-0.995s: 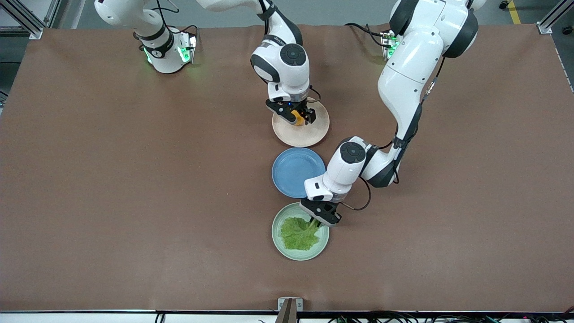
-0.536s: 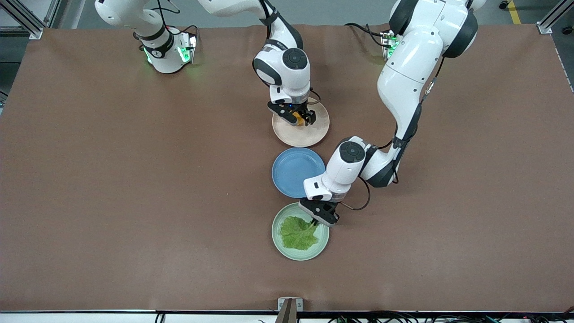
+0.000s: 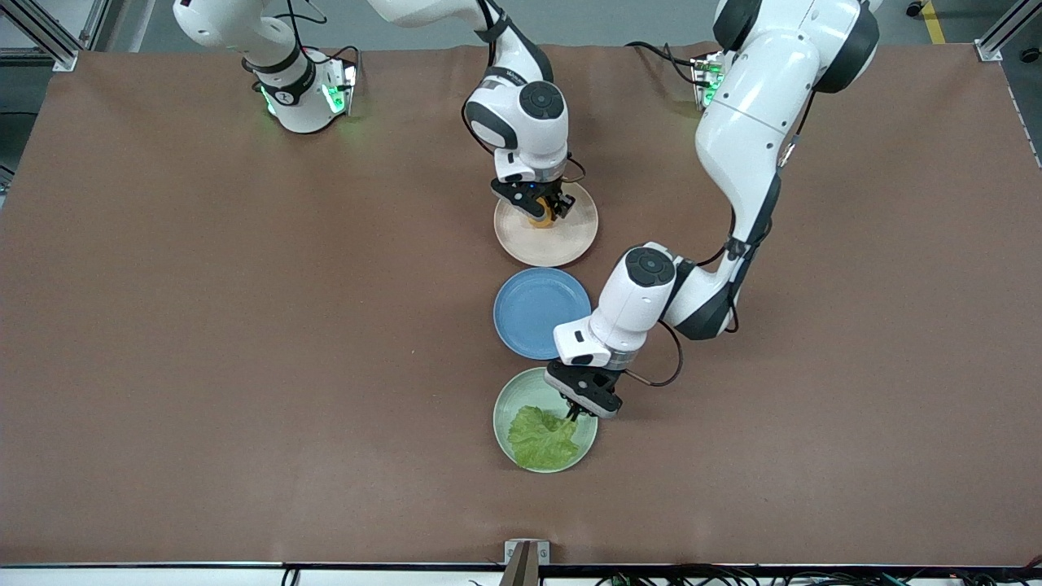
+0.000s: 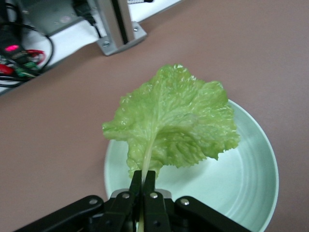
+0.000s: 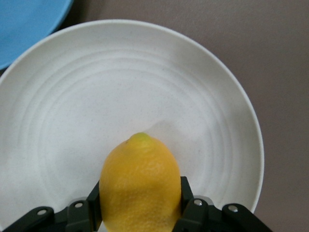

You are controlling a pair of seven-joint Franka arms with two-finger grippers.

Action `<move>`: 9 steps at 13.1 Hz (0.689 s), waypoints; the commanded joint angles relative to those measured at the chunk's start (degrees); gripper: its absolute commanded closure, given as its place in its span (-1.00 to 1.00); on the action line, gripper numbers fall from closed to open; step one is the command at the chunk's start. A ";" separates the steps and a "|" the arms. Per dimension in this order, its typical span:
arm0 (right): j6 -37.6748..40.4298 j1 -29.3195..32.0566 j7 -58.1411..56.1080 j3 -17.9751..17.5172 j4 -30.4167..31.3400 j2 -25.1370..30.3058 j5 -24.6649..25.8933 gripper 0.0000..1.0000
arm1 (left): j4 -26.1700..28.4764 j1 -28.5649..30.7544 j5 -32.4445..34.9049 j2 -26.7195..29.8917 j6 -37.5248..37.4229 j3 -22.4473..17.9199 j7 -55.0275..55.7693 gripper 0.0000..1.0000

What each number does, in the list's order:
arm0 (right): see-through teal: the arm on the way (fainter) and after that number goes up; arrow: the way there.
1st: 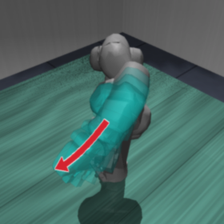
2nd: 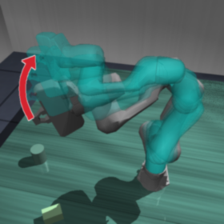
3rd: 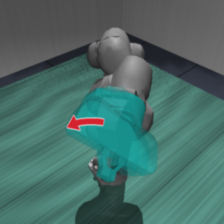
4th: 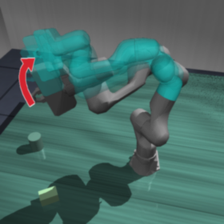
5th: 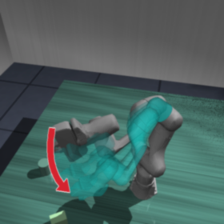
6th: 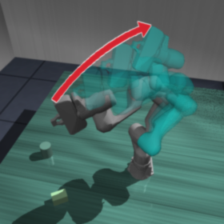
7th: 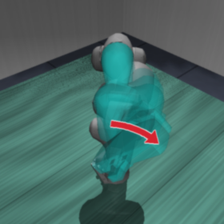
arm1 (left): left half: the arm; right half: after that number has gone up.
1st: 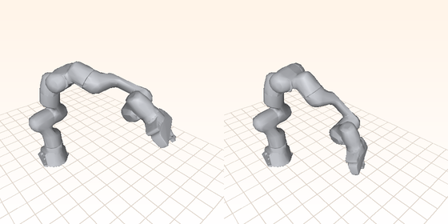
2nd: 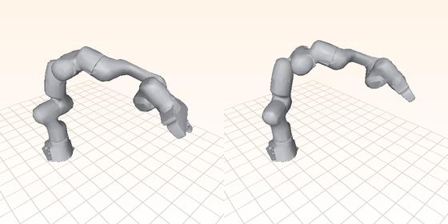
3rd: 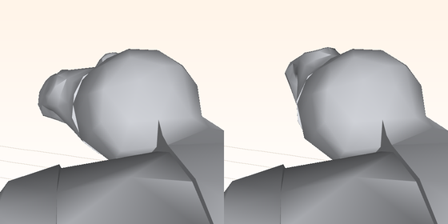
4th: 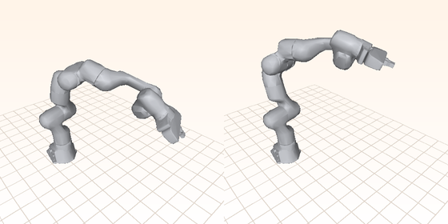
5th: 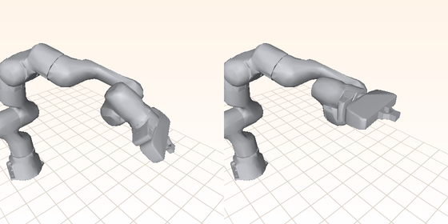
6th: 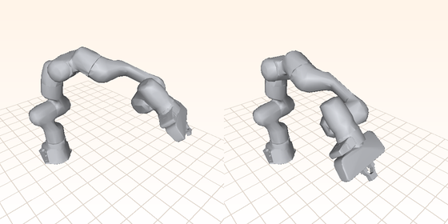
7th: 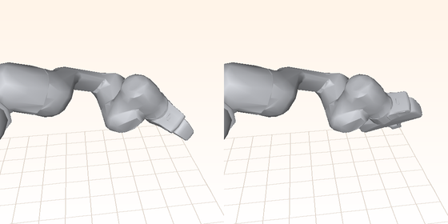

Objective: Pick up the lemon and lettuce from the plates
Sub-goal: 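Carry the lettuce off the plate while the right gripper carries the lemon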

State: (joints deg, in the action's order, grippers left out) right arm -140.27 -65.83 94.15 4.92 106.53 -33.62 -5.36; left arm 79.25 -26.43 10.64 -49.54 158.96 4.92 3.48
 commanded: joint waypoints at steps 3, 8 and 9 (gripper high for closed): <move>9.22 7.44 -14.82 0.97 1.04 8.64 0.79 0.99 | 4.49 3.84 0.61 10.57 -13.29 0.79 0.30 0.99; 14.94 24.30 -46.35 0.89 4.81 16.03 0.79 0.99 | 21.01 11.56 0.78 26.22 -22.38 0.79 -0.40 0.98; 14.77 28.08 -51.82 0.88 5.61 16.39 0.79 0.99 | 23.30 13.32 0.96 27.90 -22.47 0.80 -0.67 0.98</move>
State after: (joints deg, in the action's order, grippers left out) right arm -124.57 -44.23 51.27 7.27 107.69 -20.18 -5.26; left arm 93.70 -16.21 10.64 -28.10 136.35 5.09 3.46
